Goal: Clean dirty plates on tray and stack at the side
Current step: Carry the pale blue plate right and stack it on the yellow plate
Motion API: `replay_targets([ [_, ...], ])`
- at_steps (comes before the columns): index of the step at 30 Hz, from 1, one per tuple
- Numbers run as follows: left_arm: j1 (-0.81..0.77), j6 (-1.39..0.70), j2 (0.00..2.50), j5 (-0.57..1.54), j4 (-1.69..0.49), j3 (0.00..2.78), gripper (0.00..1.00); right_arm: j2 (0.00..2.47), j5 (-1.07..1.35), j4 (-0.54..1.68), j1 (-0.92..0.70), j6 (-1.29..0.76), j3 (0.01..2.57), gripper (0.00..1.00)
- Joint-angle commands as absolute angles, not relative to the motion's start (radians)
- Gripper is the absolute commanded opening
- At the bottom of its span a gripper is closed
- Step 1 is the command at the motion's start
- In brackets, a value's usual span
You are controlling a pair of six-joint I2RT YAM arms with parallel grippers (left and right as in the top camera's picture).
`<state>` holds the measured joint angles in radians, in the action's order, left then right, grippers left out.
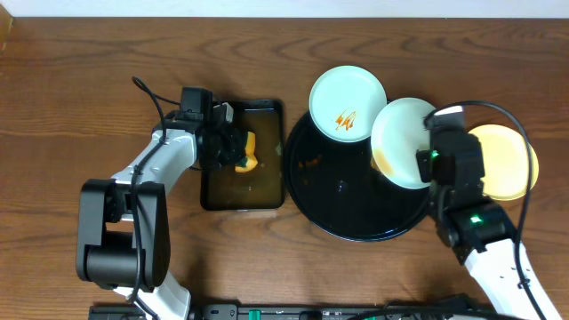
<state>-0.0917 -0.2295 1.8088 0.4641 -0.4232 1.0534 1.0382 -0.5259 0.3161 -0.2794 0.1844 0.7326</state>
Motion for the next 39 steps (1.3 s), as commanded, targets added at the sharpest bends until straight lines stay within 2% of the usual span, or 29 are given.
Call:
replay_targets([
  [1,-0.091,-0.123,1.816,0.555,-0.438,1.047,0.07,1.026,-0.652,0.308,-0.345,0.252,0.733,0.01],
  [3,-0.091,-0.143,1.816,0.419,-0.459,1.047,0.08,1.026,-0.674,0.308,-0.367,0.252,0.733,0.01],
  [6,-0.091,-0.369,1.816,0.133,-0.517,1.047,0.08,1.026,-0.676,0.308,-0.374,0.25,0.733,0.01],
  [8,-0.09,-0.331,1.816,0.236,-0.505,1.047,0.07,1.026,-0.677,0.308,-0.374,0.25,0.733,0.01],
  [11,-0.091,-0.032,1.816,0.635,-0.454,1.047,0.07,1.026,-0.677,0.309,-0.374,0.247,0.733,0.01],
  [12,-0.09,0.007,1.816,0.682,-0.443,1.047,0.08,1.026,-0.677,0.308,-0.374,0.241,0.733,0.01],
  [14,-0.09,-0.041,1.816,0.599,-0.422,1.047,0.07,1.026,-0.677,0.309,-0.374,0.239,0.733,0.01],
  [17,-0.09,-0.288,1.816,0.321,-0.435,1.048,0.07,1.027,-0.677,0.309,-0.374,0.239,0.733,0.01],
  [19,-0.09,-0.426,1.816,0.233,-0.459,1.048,0.07,1.027,-0.677,0.309,-0.374,0.237,0.733,0.01],
  [21,-0.093,-0.369,1.816,0.353,-0.43,1.048,0.07,1.027,-0.677,0.309,-0.373,0.214,0.733,0.01],
  [23,-0.098,-0.147,1.816,0.573,-0.389,1.048,0.07,1.027,-0.677,0.309,-0.372,0.19,0.733,0.01],
  [24,-0.1,-0.075,1.815,0.609,-0.387,1.048,0.08,1.028,-0.677,0.307,-0.37,0.179,0.733,0.01],
  [26,-0.099,-0.132,1.815,0.452,-0.398,1.048,0.08,1.028,-0.676,0.302,-0.365,0.169,0.733,0.01],
  [28,-0.099,-0.345,1.815,0.226,-0.435,1.048,0.08,1.028,-0.677,0.3,-0.364,0.169,0.733,0.01],
  [29,-0.099,-0.406,1.815,0.183,-0.452,1.048,0.08,1.028,-0.677,0.299,-0.364,0.169,0.733,0.01],
  [31,-0.099,-0.4,1.815,0.259,-0.443,1.048,0.07,1.028,-0.677,0.299,-0.361,0.159,0.733,0.01],
  [34,-0.099,-0.163,1.815,0.522,-0.402,1.048,0.07,1.028,-0.684,0.305,-0.344,0.058,0.733,0.01],
  [39,-0.099,-0.15,1.799,0.535,-0.402,1.048,0.08,1.028,-0.633,0.327,-0.269,-0.133,0.733,0.01],
])
